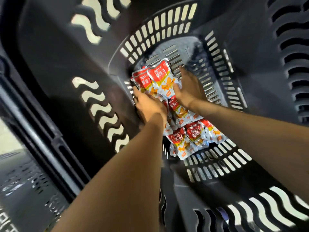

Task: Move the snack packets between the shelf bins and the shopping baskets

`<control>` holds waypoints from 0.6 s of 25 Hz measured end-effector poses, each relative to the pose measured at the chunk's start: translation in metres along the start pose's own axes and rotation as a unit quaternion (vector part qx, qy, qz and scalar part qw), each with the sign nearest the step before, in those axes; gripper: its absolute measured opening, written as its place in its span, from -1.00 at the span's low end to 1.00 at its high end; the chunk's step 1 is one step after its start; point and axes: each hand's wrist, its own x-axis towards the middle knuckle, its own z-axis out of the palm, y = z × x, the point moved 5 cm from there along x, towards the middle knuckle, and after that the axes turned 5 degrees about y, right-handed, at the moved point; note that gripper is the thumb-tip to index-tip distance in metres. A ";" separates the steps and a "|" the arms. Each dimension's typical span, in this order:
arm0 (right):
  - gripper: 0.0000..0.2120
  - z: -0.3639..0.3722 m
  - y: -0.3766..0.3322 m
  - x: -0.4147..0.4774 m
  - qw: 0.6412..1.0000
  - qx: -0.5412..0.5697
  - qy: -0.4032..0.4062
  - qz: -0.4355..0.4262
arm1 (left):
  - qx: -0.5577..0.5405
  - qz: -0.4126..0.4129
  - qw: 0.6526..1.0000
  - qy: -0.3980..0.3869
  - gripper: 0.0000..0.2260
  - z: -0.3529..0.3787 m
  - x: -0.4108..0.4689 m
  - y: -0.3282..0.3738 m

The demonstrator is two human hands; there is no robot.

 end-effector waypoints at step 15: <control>-0.57 -0.289 -0.068 -0.318 0.988 0.101 -0.036 -0.113 | 0.178 0.359 0.907 -0.133 -0.64 -0.280 -0.289 0.053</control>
